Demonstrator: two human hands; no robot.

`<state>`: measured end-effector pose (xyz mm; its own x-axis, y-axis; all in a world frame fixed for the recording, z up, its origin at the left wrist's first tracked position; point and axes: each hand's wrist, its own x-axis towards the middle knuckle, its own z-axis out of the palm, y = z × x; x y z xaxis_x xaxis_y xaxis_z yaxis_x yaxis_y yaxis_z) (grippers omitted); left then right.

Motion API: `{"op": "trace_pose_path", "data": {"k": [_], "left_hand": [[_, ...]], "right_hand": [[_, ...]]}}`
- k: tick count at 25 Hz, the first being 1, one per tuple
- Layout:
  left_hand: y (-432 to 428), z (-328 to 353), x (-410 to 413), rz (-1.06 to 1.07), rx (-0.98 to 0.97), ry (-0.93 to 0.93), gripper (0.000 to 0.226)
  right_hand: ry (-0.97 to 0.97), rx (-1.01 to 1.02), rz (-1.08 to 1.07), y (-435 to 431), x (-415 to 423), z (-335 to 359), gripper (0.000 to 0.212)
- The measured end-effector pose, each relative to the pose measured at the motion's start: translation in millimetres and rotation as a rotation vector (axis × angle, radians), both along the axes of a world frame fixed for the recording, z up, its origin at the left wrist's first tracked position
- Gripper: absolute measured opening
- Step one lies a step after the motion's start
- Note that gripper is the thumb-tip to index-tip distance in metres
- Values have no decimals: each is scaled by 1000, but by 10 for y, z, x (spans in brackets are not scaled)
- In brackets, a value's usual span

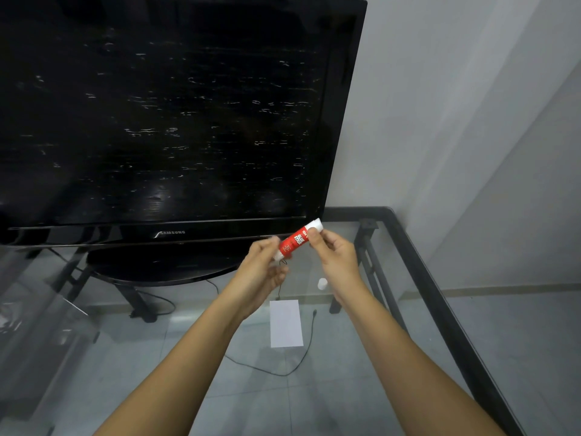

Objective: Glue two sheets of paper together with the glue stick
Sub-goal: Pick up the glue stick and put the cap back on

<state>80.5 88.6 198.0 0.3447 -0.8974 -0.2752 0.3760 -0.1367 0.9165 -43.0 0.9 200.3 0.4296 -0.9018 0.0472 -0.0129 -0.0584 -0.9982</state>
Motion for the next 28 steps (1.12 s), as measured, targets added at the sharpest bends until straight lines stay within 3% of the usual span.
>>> {"op": "trace_pose_path", "data": {"k": [2, 4, 7, 9, 11, 13, 16, 21, 25, 28], "left_hand": [[26, -22, -19, 52, -154, -128, 16], [29, -17, 0, 55, -146, -142, 22], [27, 61, 47, -32, 127, 84, 43], [16, 60, 40, -41, 237, 60, 51], [9, 17, 25, 25, 147, 11, 43], [22, -16, 29, 74, -45, 37, 17], [45, -14, 49, 75, -134, 30, 13], [1, 89, 92, 21, 137, 354, 32], [-21, 84, 49, 60, 298, 80, 46], [-5, 88, 22, 50, 320, 30, 55]], "right_hand": [[-9, -2, -6, -13, -1, 7, 19], [-16, 1, -4, -25, -12, 4, 22], [-5, -2, 9, -18, -24, -34, 20], [7, -5, 23, 1, -16, -57, 17], [6, -10, 20, 3, -12, -55, 14], [0, -22, 8, -17, -14, -39, 13], [-8, -41, 12, -39, -19, -14, 12], [-10, -36, 23, -36, -7, -22, 2], [-7, -34, 39, -4, 18, -45, 5], [0, -24, 36, 2, 25, -53, 4]]}}
